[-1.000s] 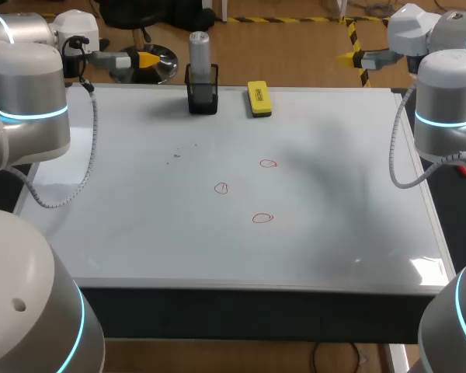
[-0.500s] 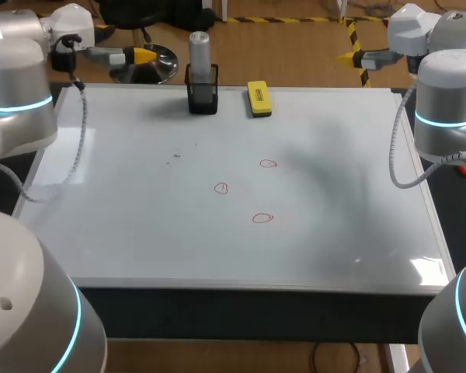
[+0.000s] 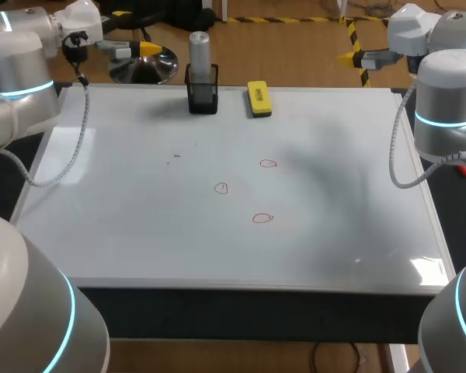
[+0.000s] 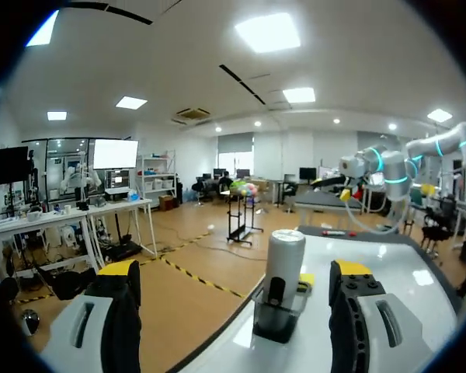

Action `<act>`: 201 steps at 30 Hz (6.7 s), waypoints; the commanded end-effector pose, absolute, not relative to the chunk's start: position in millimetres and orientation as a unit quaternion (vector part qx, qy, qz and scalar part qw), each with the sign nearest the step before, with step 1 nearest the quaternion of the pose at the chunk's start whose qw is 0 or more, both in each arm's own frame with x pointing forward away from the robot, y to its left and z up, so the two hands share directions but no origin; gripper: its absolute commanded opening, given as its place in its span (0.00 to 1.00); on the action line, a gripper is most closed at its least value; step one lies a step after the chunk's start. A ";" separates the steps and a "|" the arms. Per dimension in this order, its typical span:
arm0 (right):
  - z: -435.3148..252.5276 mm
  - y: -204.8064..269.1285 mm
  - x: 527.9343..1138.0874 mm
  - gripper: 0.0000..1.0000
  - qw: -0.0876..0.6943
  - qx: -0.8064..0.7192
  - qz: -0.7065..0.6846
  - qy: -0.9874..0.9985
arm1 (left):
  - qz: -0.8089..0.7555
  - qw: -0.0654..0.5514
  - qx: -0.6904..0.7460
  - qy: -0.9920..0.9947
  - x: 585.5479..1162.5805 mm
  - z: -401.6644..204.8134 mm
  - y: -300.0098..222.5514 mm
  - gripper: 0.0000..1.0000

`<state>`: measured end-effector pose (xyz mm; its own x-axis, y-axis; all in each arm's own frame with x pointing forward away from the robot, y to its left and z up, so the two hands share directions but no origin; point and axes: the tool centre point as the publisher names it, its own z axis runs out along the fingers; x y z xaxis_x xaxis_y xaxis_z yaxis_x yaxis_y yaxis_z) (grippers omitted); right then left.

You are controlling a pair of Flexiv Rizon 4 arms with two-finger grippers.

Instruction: Pick up the inspection probe, press it on each red-marked spot on the whiteboard one by one, put down the probe, pick up the eraser, and wipe off all the red marks.

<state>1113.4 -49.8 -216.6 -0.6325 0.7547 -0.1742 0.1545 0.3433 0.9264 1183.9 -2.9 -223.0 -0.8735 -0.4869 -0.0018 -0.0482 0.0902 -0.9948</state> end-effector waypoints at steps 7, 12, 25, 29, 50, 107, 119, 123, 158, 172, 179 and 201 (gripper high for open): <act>-216.3 -49.7 1114.0 1.00 0.307 0.299 0.488 0.760 | -0.691 0.094 -0.087 0.711 1237.5 -238.4 -24.9 1.00; -216.3 -49.7 1114.0 1.00 0.307 0.299 0.488 0.760 | -0.705 0.052 -0.042 0.706 1240.7 -240.1 -40.5 1.00; -216.3 -49.7 1114.0 1.00 0.307 0.299 0.488 0.760 | -0.707 0.026 -0.016 0.707 1221.8 -238.5 -52.3 1.00; -216.3 -49.7 1114.0 1.00 0.307 0.299 0.488 0.760 | -0.703 0.031 -0.019 0.710 1212.8 -237.1 -51.3 1.00; -216.3 -49.7 1114.0 1.00 0.307 0.299 0.488 0.760 | -0.690 0.044 -0.039 0.722 1179.5 -246.7 -80.9 1.00; -216.3 -49.7 1114.0 1.00 0.307 0.299 0.488 0.760 | -0.683 0.051 -0.063 0.726 1167.8 -282.2 -144.0 1.00; -216.3 -49.7 1114.0 1.00 0.307 0.299 0.488 0.760 | -0.684 0.049 -0.066 0.725 1170.2 -285.3 -147.3 1.00; -216.3 -49.7 1114.0 1.00 0.307 0.299 0.488 0.760 | -0.684 0.049 -0.068 0.725 1170.4 -285.9 -147.5 1.00; -216.3 -49.7 1114.0 1.00 0.307 0.299 0.488 0.760 | -0.687 0.049 -0.074 0.721 1173.7 -293.9 -131.8 0.00; -216.3 -49.7 1114.0 1.00 0.307 0.299 0.488 0.760 | -0.684 0.063 -0.051 0.725 1170.5 -275.7 -132.2 0.00; -216.3 -49.7 1114.0 1.00 0.307 0.299 0.488 0.760 | -0.691 0.048 -0.034 0.721 1168.4 -258.8 -136.9 0.00; -216.3 -49.7 1114.0 1.00 0.307 0.299 0.488 0.760 | -0.688 0.046 -0.018 0.724 1174.5 -213.3 -130.3 0.00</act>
